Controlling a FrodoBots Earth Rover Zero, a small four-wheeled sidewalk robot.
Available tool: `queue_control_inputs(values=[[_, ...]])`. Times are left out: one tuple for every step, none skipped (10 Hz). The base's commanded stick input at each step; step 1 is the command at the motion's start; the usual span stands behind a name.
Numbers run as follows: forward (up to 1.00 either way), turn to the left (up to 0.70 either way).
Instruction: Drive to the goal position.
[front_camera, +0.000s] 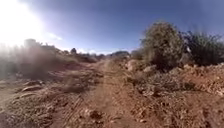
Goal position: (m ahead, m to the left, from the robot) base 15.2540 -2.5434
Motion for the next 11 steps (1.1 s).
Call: queue_control_inputs(values=[[0.50, 0.00], [0.50, 0.00], [0.50, 0.00], [0.50, 0.00], [0.50, 0.00], [0.50, 0.00], [0.50, 0.00], [0.50, 0.00], [0.50, 0.00], [0.50, 0.00], [0.50, 0.00]])
